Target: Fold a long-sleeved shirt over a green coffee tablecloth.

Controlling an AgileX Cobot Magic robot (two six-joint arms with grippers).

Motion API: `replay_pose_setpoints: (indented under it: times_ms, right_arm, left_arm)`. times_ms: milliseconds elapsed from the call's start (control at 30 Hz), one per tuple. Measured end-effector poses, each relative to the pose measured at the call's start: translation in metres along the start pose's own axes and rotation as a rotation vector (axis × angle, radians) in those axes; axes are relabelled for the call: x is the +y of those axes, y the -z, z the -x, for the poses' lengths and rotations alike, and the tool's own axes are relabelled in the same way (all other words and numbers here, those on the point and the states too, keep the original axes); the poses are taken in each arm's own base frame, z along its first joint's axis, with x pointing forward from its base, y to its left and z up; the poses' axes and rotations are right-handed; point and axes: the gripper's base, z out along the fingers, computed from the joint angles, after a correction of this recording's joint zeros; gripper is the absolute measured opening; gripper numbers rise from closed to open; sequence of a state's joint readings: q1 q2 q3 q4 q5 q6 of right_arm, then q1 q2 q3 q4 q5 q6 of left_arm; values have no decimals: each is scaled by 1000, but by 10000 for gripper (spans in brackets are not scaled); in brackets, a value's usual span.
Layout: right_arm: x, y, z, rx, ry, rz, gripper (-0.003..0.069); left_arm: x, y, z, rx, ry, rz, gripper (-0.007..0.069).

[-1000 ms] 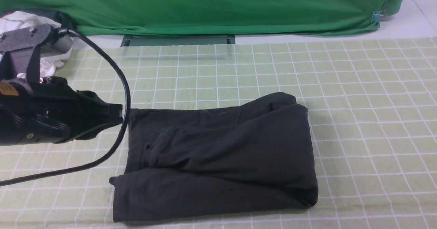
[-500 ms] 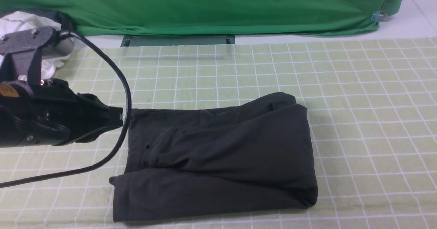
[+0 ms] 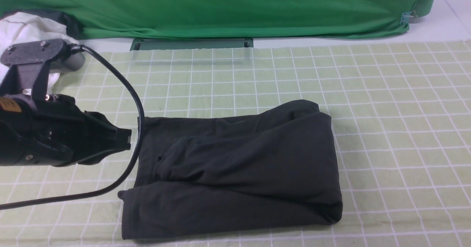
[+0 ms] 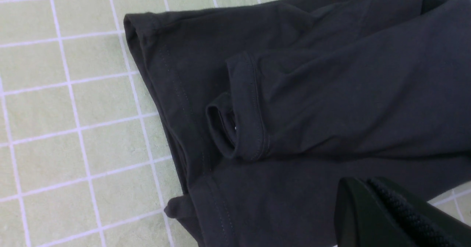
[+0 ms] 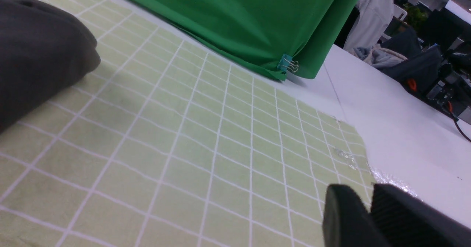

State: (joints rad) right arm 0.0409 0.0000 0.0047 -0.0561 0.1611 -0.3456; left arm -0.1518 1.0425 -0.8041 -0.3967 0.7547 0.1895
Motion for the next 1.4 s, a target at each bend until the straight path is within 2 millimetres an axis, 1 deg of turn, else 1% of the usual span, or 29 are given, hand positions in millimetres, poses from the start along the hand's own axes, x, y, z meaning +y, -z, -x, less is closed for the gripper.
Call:
replay_pose_setpoints:
  times_ms: [267, 500, 600, 667, 767, 900, 1000, 1067, 1100, 1167, 1200, 1233, 1333, 1400]
  right_arm:
    - [0, 0, 0, 0, -1, 0, 146]
    - [0, 0, -1, 12, -1, 5, 162]
    - [1, 0, -3, 33, -36, 12, 166]
    - [2, 0, -6, 67, -120, 21, 172]
    - [3, 0, -7, 76, -189, 21, 175]
    - [3, 0, -7, 82, -203, 22, 176]
    - [3, 0, -7, 82, -212, 22, 181]
    - [3, 0, -7, 82, -213, 22, 189]
    - [3, 0, -7, 82, -213, 22, 189]
    - [3, 0, -7, 82, -214, 22, 195]
    - [3, 0, -7, 82, -214, 22, 195]
    - [3, 0, -7, 82, -214, 22, 196]
    - [3, 0, -7, 82, -214, 22, 198]
    - [3, 0, -7, 82, -214, 22, 203]
  left_arm:
    - [0, 0, -1, 8, -1, -2, 15]
    - [-1, 0, -6, 61, -1, -11, 15]
    - [-1, 0, -7, 73, -3, -12, 15]
    - [-1, 0, -7, 77, -3, -13, 15]
    - [-2, 2, -8, 77, -5, -14, 15]
    - [-3, 8, -8, 57, -16, -12, 15]
    - [-4, 18, -10, 23, -39, -4, 15]
    - [-8, 32, -14, -15, -56, -8, 15]
    - [-9, 35, -15, -23, -59, -9, 15]
    - [-13, 53, -23, -59, -84, -16, 15]
    - [-14, 55, -24, -58, -87, -16, 15]
    - [-17, 68, -31, -80, -105, -20, 15]
    - [-23, 92, -45, -150, -133, -34, 15]
    - [-29, 111, -57, -268, -143, -67, 15]
